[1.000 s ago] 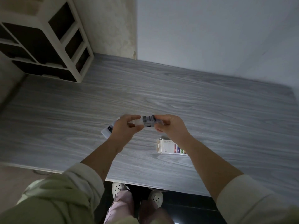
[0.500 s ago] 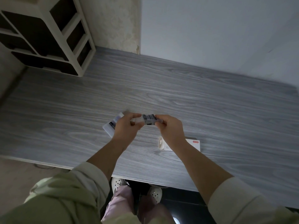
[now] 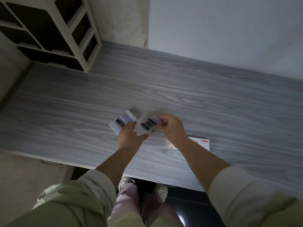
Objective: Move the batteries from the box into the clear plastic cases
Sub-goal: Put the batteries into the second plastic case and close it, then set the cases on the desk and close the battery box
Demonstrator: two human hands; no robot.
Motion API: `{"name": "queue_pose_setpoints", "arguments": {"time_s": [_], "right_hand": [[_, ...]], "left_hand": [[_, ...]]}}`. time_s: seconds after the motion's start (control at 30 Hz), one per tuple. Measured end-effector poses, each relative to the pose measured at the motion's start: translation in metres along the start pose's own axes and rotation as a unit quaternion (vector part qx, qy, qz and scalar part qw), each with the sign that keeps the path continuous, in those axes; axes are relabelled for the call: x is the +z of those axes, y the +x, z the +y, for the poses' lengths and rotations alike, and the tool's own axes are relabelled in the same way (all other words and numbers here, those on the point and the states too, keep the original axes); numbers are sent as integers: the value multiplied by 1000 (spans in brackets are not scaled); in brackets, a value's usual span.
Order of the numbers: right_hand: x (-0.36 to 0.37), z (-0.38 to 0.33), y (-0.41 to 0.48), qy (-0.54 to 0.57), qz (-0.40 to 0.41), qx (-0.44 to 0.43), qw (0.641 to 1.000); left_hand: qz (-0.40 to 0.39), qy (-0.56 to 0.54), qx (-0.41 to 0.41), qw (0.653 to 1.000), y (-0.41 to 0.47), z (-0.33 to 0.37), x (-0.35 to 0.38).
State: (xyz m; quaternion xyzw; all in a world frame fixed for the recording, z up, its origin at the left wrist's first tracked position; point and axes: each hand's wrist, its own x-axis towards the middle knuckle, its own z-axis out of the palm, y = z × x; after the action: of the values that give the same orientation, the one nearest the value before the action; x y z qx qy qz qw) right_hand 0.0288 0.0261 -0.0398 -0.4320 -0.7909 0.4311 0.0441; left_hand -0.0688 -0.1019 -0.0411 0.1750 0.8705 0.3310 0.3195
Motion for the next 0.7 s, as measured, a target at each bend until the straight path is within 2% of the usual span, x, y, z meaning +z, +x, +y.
{"name": "queue_pose_setpoints", "arguments": {"time_s": [0.23,0.57,0.63,0.7], "right_hand": [[22,5,7,-64,-5,-32,997],[17,11,4,-20,-79,-12,997],[15,14,0,13,-64,-13,998],[8,23,-3,44,1,-1,999]], "left_hand": [[-14,59,-24,998,0,-10,19],[-23,121,-48,991,-1,-4,33],[-22,127,-50,990,-2,-3,33],[-10,122,-46,991,-4,-1,35]]}}
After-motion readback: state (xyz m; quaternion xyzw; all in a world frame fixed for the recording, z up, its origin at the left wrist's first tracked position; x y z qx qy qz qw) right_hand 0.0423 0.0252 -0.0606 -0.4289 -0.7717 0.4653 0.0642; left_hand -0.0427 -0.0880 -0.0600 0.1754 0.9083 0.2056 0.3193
